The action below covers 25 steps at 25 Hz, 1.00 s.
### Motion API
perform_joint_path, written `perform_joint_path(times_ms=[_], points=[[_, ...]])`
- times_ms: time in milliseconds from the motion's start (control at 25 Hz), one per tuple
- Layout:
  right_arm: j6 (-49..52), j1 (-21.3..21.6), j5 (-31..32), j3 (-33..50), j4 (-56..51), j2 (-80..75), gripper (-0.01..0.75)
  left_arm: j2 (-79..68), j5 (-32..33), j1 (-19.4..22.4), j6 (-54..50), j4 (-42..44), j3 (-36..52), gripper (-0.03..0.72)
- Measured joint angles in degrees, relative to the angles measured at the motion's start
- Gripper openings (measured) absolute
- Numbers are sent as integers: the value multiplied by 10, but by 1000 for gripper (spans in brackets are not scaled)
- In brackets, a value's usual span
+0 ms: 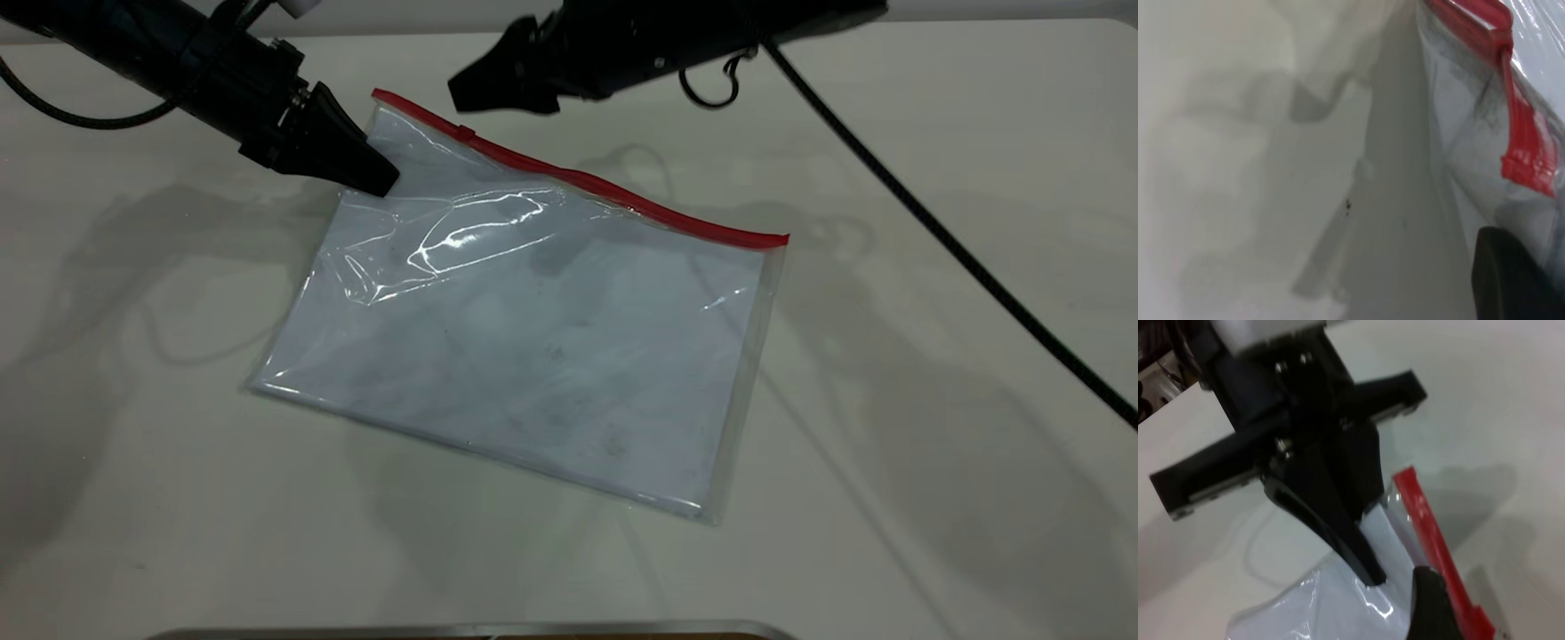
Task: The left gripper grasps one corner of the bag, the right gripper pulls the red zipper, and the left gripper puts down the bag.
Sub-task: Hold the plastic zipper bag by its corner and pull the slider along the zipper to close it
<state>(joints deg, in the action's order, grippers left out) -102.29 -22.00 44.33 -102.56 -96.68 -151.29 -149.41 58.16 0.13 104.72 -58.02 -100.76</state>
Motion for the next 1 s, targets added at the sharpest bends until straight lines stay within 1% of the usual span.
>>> perform_joint_path(times_ms=[160,480,680,1000], points=[[-10,-1,-5,0,-30,-22,526,0,-6,0,3,0,0,51],[-25,-9,-18,0,-43,-27,516,0,-10,0,3,0,0,51],[-29,-16,-27,0,-44,-27,475,0,-15,0,3,-5,0,51],[-30,-20,-35,0,-45,-27,365,0,-17,0,4,-8,0,51]])
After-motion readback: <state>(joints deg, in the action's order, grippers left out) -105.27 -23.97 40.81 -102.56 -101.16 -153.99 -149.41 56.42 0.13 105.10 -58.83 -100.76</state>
